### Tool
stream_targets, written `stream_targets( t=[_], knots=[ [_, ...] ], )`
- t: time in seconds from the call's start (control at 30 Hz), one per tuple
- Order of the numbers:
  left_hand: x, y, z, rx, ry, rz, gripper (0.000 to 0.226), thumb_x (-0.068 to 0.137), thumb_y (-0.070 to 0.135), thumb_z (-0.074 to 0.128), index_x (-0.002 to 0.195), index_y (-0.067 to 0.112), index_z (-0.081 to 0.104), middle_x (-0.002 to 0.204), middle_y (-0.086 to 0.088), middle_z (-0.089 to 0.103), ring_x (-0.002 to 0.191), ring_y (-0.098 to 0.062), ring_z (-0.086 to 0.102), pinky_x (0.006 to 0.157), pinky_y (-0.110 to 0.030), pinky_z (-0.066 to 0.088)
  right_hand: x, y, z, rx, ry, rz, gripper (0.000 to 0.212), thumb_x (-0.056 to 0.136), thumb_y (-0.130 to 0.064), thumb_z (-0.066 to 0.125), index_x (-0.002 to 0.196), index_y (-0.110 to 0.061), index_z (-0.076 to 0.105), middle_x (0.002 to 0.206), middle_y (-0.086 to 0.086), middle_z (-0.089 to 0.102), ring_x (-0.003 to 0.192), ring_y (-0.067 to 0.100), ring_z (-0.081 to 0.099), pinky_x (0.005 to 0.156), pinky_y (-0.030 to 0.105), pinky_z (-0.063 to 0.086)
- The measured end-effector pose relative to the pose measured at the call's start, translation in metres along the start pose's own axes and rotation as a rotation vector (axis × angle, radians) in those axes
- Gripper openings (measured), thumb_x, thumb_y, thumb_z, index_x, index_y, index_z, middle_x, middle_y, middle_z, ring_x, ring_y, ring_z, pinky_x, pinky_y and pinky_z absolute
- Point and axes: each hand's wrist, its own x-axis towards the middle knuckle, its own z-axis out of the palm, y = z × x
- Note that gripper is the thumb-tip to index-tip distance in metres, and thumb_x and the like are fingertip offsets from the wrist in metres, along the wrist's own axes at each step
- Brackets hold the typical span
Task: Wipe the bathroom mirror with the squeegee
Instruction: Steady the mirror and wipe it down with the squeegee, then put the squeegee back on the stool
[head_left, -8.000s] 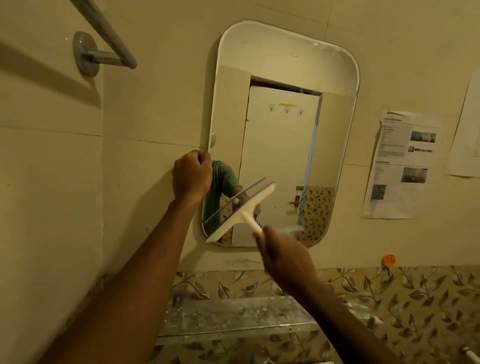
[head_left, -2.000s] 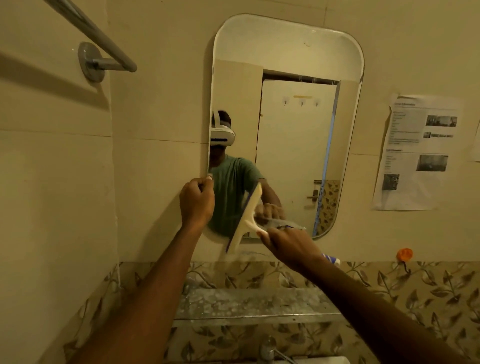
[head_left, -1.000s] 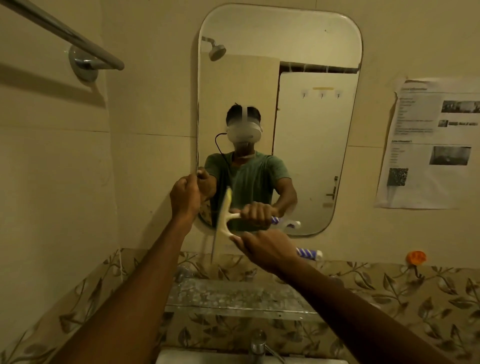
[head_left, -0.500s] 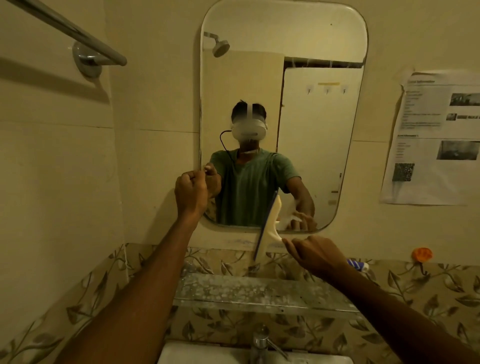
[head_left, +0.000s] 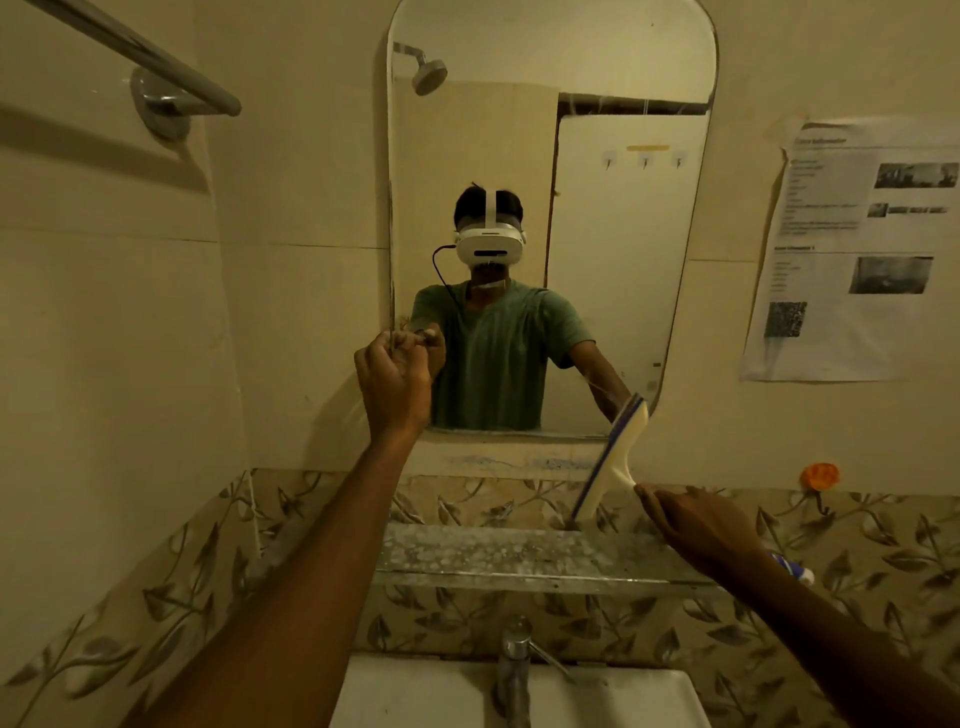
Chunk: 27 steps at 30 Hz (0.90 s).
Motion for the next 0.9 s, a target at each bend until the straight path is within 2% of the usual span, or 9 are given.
stream_targets(
  t=[0.17,0.3,0.4,0.47,0.53,0.6,0.73,0.8,0.9],
  knots=[
    [-0.053,-0.006,0.019,0.129,-0.038,0.08,0.05,0.09,0.031,0.056,0.134,0.014,0.042,0.136,-0.008,0.044,0.117,-0.025,0.049,0.091,-0.039,0.047,-0.042,0.01,-0.002,0.127,0.087,0.131,0.066,0.088,-0.062,0.007,0.085,-0.02,0.058,0.061,-0.002,0.057,0.05,0.014,0.054,0.052,0.033,0.053],
    [-0.109,-0.012,0.047,0.213,-0.232,0.184,0.042,0.091,0.031,0.055,0.129,0.015,0.048,0.133,-0.006,0.05,0.118,-0.025,0.051,0.094,-0.039,0.046,-0.073,0.002,-0.001,0.358,0.329,0.225,0.057,0.096,-0.051,0.024,0.086,-0.016,0.067,0.051,-0.004,0.051,0.041,0.008,0.047,0.04,0.026,0.038],
    [-0.153,-0.01,0.068,0.237,-0.349,0.22,0.043,0.091,0.03,0.055,0.131,0.016,0.049,0.135,-0.006,0.051,0.121,-0.022,0.049,0.099,-0.036,0.042,-0.097,0.0,-0.005,0.644,0.455,0.406,0.039,0.099,-0.048,0.034,0.073,-0.035,0.06,0.048,-0.004,0.049,0.046,0.007,0.051,0.039,0.024,0.034],
    [-0.182,-0.005,0.083,0.237,-0.423,0.254,0.043,0.09,0.028,0.055,0.131,0.017,0.049,0.133,-0.005,0.052,0.12,-0.021,0.05,0.1,-0.037,0.042,-0.112,0.003,-0.007,0.799,0.468,0.529,0.041,0.098,-0.051,0.037,0.066,-0.033,0.055,0.055,-0.001,0.055,0.052,0.006,0.054,0.046,0.027,0.041],
    [-0.212,0.003,0.097,0.233,-0.482,0.268,0.043,0.09,0.028,0.055,0.131,0.018,0.049,0.133,-0.004,0.052,0.119,-0.021,0.05,0.101,-0.038,0.043,-0.128,0.014,-0.009,0.894,0.441,0.634,0.041,0.097,-0.051,0.04,0.077,-0.023,0.062,0.071,0.0,0.063,0.066,0.014,0.059,0.058,0.032,0.046],
    [-0.241,0.012,0.11,0.235,-0.527,0.272,0.042,0.09,0.03,0.054,0.131,0.018,0.049,0.132,-0.003,0.052,0.117,-0.022,0.052,0.099,-0.038,0.045,-0.145,0.028,-0.012,0.971,0.416,0.712,0.031,0.097,-0.046,0.046,0.091,-0.021,0.064,0.081,-0.001,0.064,0.07,0.012,0.059,0.059,0.029,0.045],
    [-0.297,0.027,0.133,0.222,-0.584,0.28,0.04,0.089,0.03,0.055,0.127,0.016,0.052,0.129,-0.002,0.053,0.118,-0.021,0.05,0.097,-0.036,0.043,-0.182,0.06,-0.017,1.09,0.349,0.808,0.029,0.096,-0.039,0.05,0.091,-0.012,0.06,0.068,0.01,0.058,0.051,0.02,0.052,0.044,0.028,0.045],
    [-0.324,0.034,0.143,0.214,-0.597,0.261,0.04,0.089,0.031,0.053,0.126,0.015,0.052,0.128,-0.003,0.054,0.118,-0.022,0.051,0.097,-0.036,0.042,-0.202,0.078,-0.019,1.098,0.347,0.801,0.026,0.096,-0.036,0.051,0.09,-0.013,0.062,0.068,0.007,0.057,0.056,0.023,0.053,0.054,0.033,0.046],
    [-0.362,0.041,0.158,0.198,-0.628,0.239,0.04,0.088,0.031,0.052,0.126,0.017,0.051,0.128,-0.001,0.053,0.116,-0.019,0.051,0.096,-0.034,0.042,-0.23,0.104,-0.016,1.072,0.355,0.801,0.023,0.095,-0.036,0.05,0.085,-0.021,0.063,0.07,-0.001,0.06,0.062,0.018,0.057,0.058,0.03,0.046]
  ],
)
